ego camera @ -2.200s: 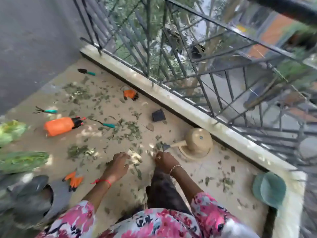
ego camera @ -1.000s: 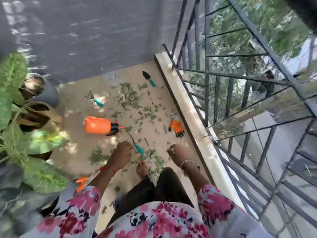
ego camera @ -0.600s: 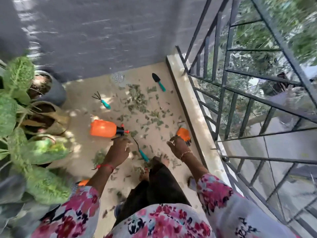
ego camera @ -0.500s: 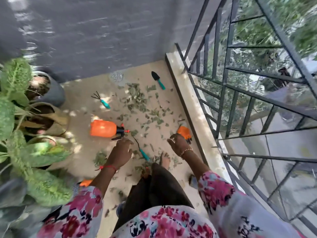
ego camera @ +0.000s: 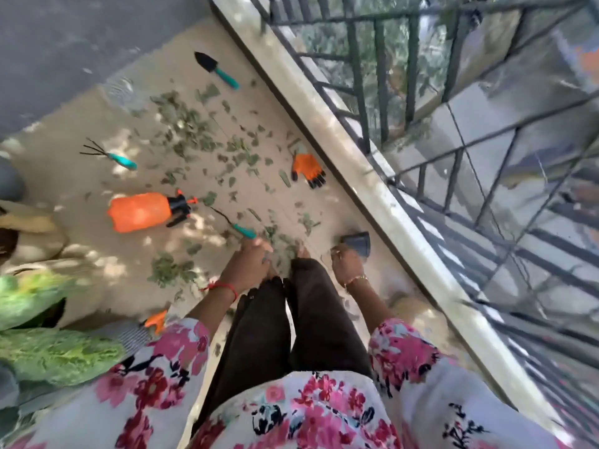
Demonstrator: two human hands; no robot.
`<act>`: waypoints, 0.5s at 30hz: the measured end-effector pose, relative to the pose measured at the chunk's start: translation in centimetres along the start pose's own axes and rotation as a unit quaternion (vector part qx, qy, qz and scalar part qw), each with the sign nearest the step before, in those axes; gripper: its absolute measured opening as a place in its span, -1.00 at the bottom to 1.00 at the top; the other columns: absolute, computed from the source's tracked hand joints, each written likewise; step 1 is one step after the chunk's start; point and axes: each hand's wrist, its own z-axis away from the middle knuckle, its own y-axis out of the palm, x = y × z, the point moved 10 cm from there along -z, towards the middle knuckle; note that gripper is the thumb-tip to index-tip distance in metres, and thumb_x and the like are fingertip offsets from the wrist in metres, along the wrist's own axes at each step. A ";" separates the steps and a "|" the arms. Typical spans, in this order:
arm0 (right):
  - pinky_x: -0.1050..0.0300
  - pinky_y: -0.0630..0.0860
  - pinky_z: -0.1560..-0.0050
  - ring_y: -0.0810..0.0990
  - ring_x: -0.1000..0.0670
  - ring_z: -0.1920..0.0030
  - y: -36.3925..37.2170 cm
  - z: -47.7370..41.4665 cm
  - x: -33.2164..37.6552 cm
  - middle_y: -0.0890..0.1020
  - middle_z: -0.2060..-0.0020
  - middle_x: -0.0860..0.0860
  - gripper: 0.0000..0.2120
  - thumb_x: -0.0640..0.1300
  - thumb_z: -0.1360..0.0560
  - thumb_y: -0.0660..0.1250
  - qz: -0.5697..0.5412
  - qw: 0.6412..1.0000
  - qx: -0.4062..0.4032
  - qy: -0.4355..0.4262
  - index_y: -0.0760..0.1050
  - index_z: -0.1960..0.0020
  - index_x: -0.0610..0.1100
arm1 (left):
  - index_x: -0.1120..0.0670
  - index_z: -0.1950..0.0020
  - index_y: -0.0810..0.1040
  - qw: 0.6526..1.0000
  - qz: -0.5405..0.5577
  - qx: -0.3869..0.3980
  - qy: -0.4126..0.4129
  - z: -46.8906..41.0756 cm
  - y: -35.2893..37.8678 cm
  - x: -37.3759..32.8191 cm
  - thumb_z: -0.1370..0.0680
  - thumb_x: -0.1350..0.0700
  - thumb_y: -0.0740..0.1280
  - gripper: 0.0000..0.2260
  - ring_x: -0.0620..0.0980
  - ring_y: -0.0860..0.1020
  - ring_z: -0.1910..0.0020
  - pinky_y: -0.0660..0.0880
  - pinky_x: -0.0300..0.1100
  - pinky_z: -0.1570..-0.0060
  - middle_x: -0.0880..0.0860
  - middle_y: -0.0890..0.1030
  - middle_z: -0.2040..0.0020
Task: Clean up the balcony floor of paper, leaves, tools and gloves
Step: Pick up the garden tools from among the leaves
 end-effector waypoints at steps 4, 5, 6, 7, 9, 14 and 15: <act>0.10 0.30 -0.03 0.52 -0.26 -0.13 0.5 2.0 -8.7 0.58 -0.07 -0.33 -0.76 -0.32 -0.50 0.20 -0.033 0.995 -0.002 0.093 0.54 -0.08 -0.41 | 0.17 -0.11 0.54 0.996 -0.048 0.070 0.006 0.9 6.0 -0.7 -0.47 0.24 0.24 -0.77 0.17 0.49 -0.17 0.47 0.03 -0.12 0.16 0.49 -0.18; 0.11 0.30 -0.06 0.51 -0.25 -0.16 1.0 2.2 -10.5 0.57 -0.10 -0.31 -0.75 -0.31 -0.51 0.20 -0.040 0.993 -0.001 0.111 0.53 -0.10 -0.39 | 0.15 -0.12 0.54 0.995 -0.056 0.078 0.009 1.1 7.2 -1.1 -0.48 0.23 0.25 -0.76 0.18 0.49 -0.17 0.48 0.05 -0.10 0.15 0.48 -0.19; 0.11 0.31 -0.10 0.50 -0.23 -0.19 1.5 2.3 -12.3 0.57 -0.13 -0.29 -0.74 -0.29 -0.52 0.20 -0.044 0.991 0.000 0.128 0.52 -0.14 -0.35 | 0.14 -0.15 0.53 0.994 -0.066 0.086 0.013 1.2 8.4 -1.3 -0.49 0.22 0.25 -0.76 0.18 0.48 -0.19 0.47 0.06 -0.11 0.15 0.47 -0.22; 0.12 0.33 -0.13 0.49 -0.21 -0.20 2.2 2.2 -13.7 0.56 -0.14 -0.28 -0.73 -0.27 -0.52 0.21 -0.048 0.989 0.003 0.138 0.52 -0.17 -0.32 | 0.15 -0.18 0.51 0.993 -0.074 0.094 0.016 1.3 9.4 -1.6 -0.51 0.22 0.24 -0.75 0.19 0.46 -0.21 0.46 0.06 -0.13 0.15 0.45 -0.25; 0.11 0.36 -0.15 0.51 -0.19 -0.19 3.9 1.5 -16.5 0.58 -0.12 -0.27 -0.73 -0.26 -0.50 0.25 -0.060 0.987 0.009 0.148 0.52 -0.16 -0.31 | 0.16 -0.26 0.45 0.989 -0.097 0.112 0.023 0.8 12.3 -1.8 -0.53 0.22 0.23 -0.71 0.16 0.39 -0.29 0.40 0.03 -0.21 0.14 0.40 -0.33; 0.06 0.41 -0.14 0.51 -0.19 -0.16 8.9 -3.8 -22.9 0.55 -0.14 -0.26 -0.71 -0.26 -0.47 0.26 -0.063 0.986 0.032 0.149 0.48 -0.17 -0.31 | 0.20 -0.26 0.45 0.982 -0.130 0.126 0.049 -3.1 20.4 -0.3 -0.53 0.26 0.22 -0.70 0.11 0.35 -0.34 0.30 -0.06 -0.31 0.12 0.42 -0.29; 0.08 0.39 -0.15 0.50 -0.18 -0.18 9.9 -5.4 -24.1 0.53 -0.17 -0.25 -0.69 -0.25 -0.49 0.25 -0.053 0.988 0.036 0.140 0.46 -0.21 -0.31 | 0.20 -0.23 0.47 0.981 -0.130 0.129 0.056 -4.3 22.4 0.2 -0.51 0.28 0.23 -0.71 0.13 0.38 -0.31 0.32 -0.03 -0.29 0.12 0.45 -0.26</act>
